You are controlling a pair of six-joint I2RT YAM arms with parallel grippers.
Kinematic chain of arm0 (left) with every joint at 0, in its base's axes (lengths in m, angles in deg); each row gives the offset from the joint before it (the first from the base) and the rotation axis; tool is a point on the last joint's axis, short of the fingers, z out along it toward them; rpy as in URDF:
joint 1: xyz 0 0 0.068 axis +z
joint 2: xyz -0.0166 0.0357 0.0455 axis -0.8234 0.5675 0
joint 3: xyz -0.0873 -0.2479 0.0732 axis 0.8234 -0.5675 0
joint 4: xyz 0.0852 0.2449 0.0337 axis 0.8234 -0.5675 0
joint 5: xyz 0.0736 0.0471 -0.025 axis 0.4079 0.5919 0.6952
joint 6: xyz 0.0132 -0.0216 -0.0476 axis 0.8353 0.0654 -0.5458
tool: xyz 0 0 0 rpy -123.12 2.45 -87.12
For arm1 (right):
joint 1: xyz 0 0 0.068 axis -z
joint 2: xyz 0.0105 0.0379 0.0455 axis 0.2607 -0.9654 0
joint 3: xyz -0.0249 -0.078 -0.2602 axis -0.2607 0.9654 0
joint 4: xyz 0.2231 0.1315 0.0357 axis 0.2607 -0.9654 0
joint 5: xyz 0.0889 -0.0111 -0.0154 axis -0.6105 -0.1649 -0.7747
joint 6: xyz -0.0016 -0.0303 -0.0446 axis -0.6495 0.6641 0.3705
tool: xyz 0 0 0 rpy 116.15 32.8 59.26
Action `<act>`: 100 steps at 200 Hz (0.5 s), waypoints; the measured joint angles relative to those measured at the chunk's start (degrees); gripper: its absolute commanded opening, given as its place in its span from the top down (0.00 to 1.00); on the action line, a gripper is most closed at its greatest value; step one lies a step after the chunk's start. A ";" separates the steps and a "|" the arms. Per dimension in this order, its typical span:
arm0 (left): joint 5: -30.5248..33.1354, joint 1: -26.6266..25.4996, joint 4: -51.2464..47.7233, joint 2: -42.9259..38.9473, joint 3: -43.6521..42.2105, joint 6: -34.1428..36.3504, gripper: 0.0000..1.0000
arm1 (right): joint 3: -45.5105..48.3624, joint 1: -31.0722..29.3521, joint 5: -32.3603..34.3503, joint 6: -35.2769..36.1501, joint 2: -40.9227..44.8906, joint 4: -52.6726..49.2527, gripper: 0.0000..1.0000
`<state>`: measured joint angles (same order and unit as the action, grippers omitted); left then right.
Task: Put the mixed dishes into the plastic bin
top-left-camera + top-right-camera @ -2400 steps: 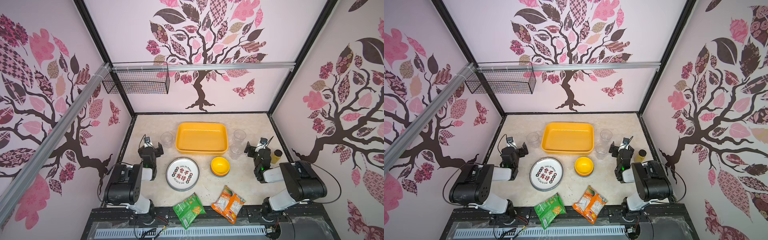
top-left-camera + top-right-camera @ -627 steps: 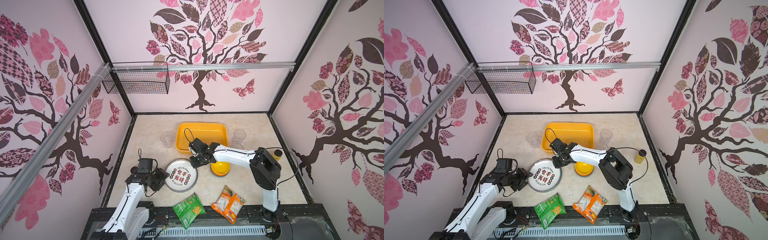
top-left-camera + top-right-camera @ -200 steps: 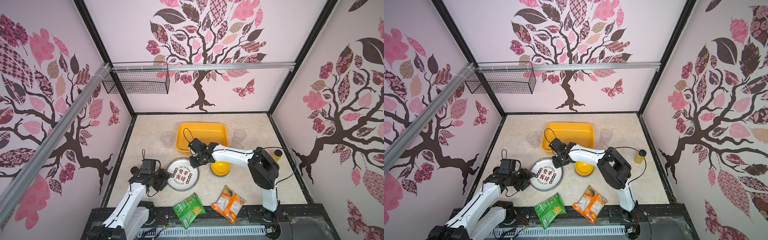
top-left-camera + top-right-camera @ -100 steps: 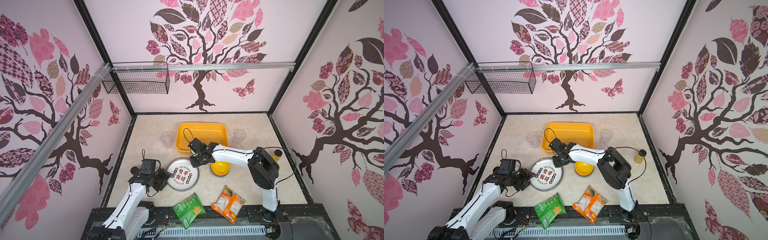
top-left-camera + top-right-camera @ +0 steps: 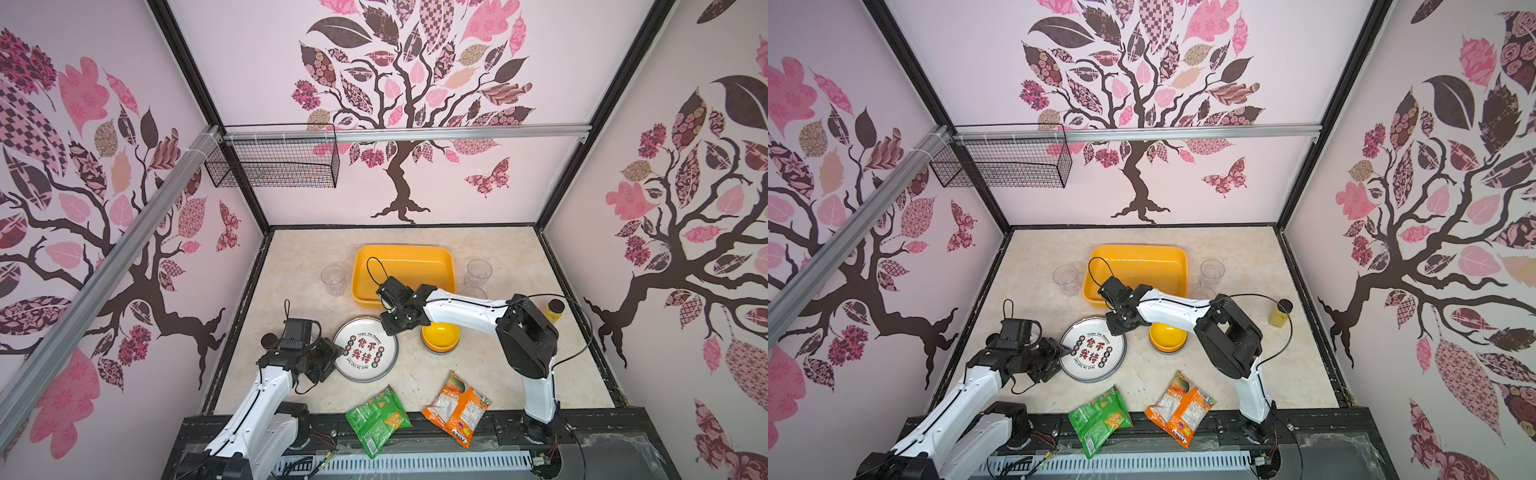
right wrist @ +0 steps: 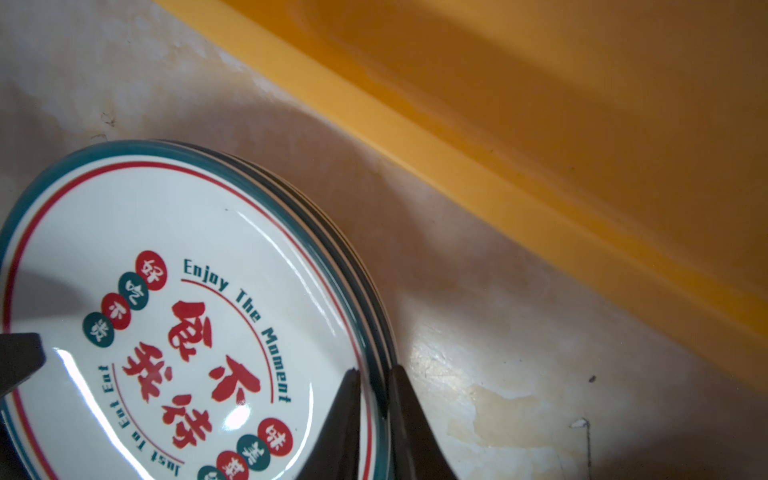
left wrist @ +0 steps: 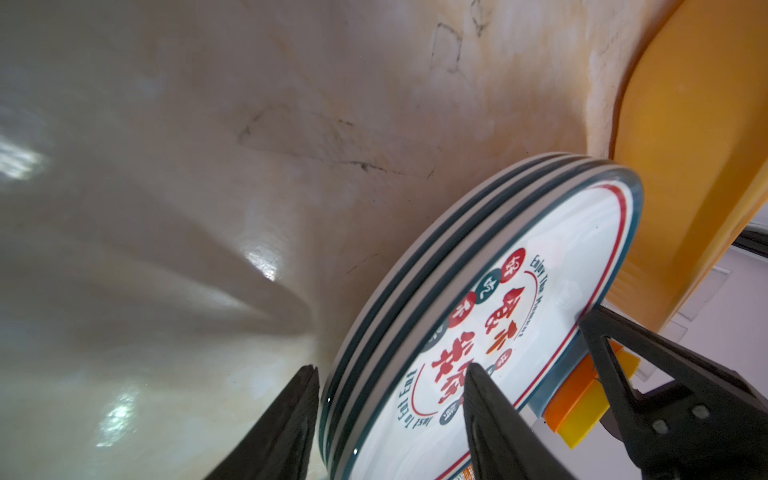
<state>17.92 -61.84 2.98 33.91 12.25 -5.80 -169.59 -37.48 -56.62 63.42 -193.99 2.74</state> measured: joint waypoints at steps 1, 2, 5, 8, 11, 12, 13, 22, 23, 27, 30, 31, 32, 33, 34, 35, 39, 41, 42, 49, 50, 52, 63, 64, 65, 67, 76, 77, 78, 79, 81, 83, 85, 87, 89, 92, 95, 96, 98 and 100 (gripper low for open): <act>-0.02 0.00 -0.02 0.00 0.00 -0.02 0.42 | -0.02 0.00 -0.02 0.02 0.00 -0.02 0.84; -0.02 0.00 -0.02 0.02 0.00 -0.02 0.42 | -0.07 0.00 -0.02 0.04 0.00 -0.04 0.84; -0.04 0.00 0.00 0.02 0.00 -0.02 0.42 | -0.13 0.00 0.00 0.02 -0.02 -0.13 0.84; -0.07 0.00 0.02 0.02 0.00 0.00 0.41 | -0.26 0.00 0.02 0.07 -0.04 -0.26 0.85; -0.07 0.00 0.04 0.02 0.00 -0.02 0.41 | -0.35 -0.02 0.09 0.07 -0.07 -0.39 0.85; -0.09 0.00 0.04 0.02 0.00 -0.02 0.41 | -0.39 -0.02 0.11 0.07 -0.07 -0.42 0.85; -0.09 0.00 0.04 0.02 0.00 -0.02 0.41 | -0.44 -0.02 0.13 0.04 -0.09 -0.44 0.85; -0.11 0.00 0.09 0.04 0.00 -0.02 0.41 | -0.63 0.00 0.17 0.20 -0.13 -0.63 0.85; -0.11 0.00 0.09 0.07 0.00 -0.02 0.42 | -0.63 0.00 0.17 0.22 -0.13 -0.66 0.85; -0.11 0.00 0.09 0.07 0.00 -0.02 0.42 | -0.72 0.00 0.20 0.20 -0.17 -0.74 0.85; -0.11 0.00 0.09 0.09 0.00 -0.02 0.41 | -0.76 0.00 0.20 0.22 -0.20 -0.79 0.85; -0.11 0.00 0.09 0.09 0.00 -0.02 0.42 | -0.76 0.00 0.22 0.20 -0.20 -0.79 0.85; -0.13 0.00 0.09 0.11 0.00 -0.02 0.42 | -0.76 0.00 0.22 0.20 -0.22 -0.79 0.85; -0.11 0.00 0.11 0.11 0.00 -0.02 0.42 | -0.76 0.00 0.24 0.22 -0.22 -0.79 0.85; -0.11 0.00 0.11 0.11 0.00 -0.02 0.42 | -0.76 0.00 0.24 0.22 -0.24 -0.81 0.85; -0.13 0.00 0.11 0.11 0.00 -0.02 0.42 | -0.76 0.00 0.24 0.22 -0.24 -0.83 0.85; -0.13 0.00 0.13 0.13 0.00 -0.02 0.42 | -0.81 -0.02 0.28 0.22 -0.31 -0.94 0.85; -0.11 0.00 0.13 0.13 0.00 -0.02 0.42 | -0.83 -0.02 0.31 0.22 -0.31 -0.96 0.85; -0.13 0.00 0.13 0.13 0.00 -0.02 0.42 | -0.85 -0.04 0.31 0.22 -0.31 -1.01 0.85; -0.13 0.00 0.15 0.13 0.00 -0.02 0.42 | -0.87 -0.07 0.35 0.22 -0.42 -1.07 0.85; -0.13 0.00 0.15 0.13 0.00 -0.02 0.42 | -0.87 -0.07 0.35 0.22 -0.42 -1.09 0.85; -0.13 0.00 0.15 0.13 0.00 -0.02 0.42 | -0.87 -0.09 0.37 0.22 -0.44 -1.09 0.85; -0.13 0.00 0.17 0.13 0.00 -0.02 0.42 | -1.01 -0.17 0.55 0.28 -0.50 -1.29 0.86; -0.13 0.00 0.17 0.13 0.00 -0.02 0.42 | -1.05 -0.17 0.55 0.28 -0.50 -1.31 0.86; -0.13 0.00 0.20 0.13 0.00 -0.02 0.41 | -1.07 -0.17 0.55 0.28 -0.52 -1.36 0.86; -0.13 0.00 0.20 0.13 0.00 -0.02 0.41 | -1.14 -0.17 0.57 0.31 -0.52 -1.40 0.86; -0.13 0.00 0.20 0.13 0.00 -0.02 0.41 | -1.36 -0.22 0.72 0.42 -0.55 -1.51 0.87; -0.13 0.00 0.20 0.13 0.00 -0.02 0.41 | -1.38 -0.22 0.74 0.39 -0.55 -1.53 0.87; -0.13 0.00 0.20 0.13 0.00 -0.02 0.42 | -1.40 -0.22 0.74 0.42 -0.55 -1.55 0.87; -0.13 0.00 0.20 0.13 0.00 -0.02 0.42 | -1.40 -0.22 0.76 0.42 -0.55 -1.55 0.87; -0.13 0.00 0.20 0.13 0.00 -0.02 0.42 | -1.44 -0.24 0.76 0.42 -0.55 -1.55 0.87; -0.13 0.00 0.20 0.13 0.00 -0.02 0.41 | -1.49 -0.24 0.79 0.44 -0.55 -1.57 0.87; -0.13 0.00 0.20 0.13 0.00 -0.02 0.42 | -1.51 -0.24 0.81 0.44 -0.55 -1.57 0.87; -0.13 0.00 0.20 0.13 0.00 -0.02 0.42 | -1.53 -0.24 0.83 0.44 -0.55 -1.57 0.87; -0.13 0.00 0.20 0.13 0.00 -0.02 0.42 | -1.55 -0.26 0.83 0.44 -0.55 -1.57 0.87; -0.13 0.00 0.20 0.13 0.00 -0.02 0.42 | -1.57 -0.26 0.85 0.44 -0.55 -1.60 0.87; -0.13 0.00 0.20 0.13 0.00 -0.02 0.42 | -1.60 -0.28 0.90 0.44 -0.55 -1.60 0.87; -0.13 0.00 0.20 0.13 0.00 -0.02 0.42 | -1.60 -0.28 0.90 0.44 -0.55 -1.62 0.87; -0.13 0.00 0.20 0.13 0.00 -0.02 0.42 | -1.60 -0.28 0.92 0.44 -0.55 -1.62 0.87; -0.13 0.00 0.20 0.13 0.00 -0.02 0.42 | -1.60 -0.28 0.96 0.44 -0.55 -1.62 0.87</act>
<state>17.79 -61.84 3.18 34.04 12.25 -5.82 -171.19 -37.77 -55.66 63.86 -194.53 1.12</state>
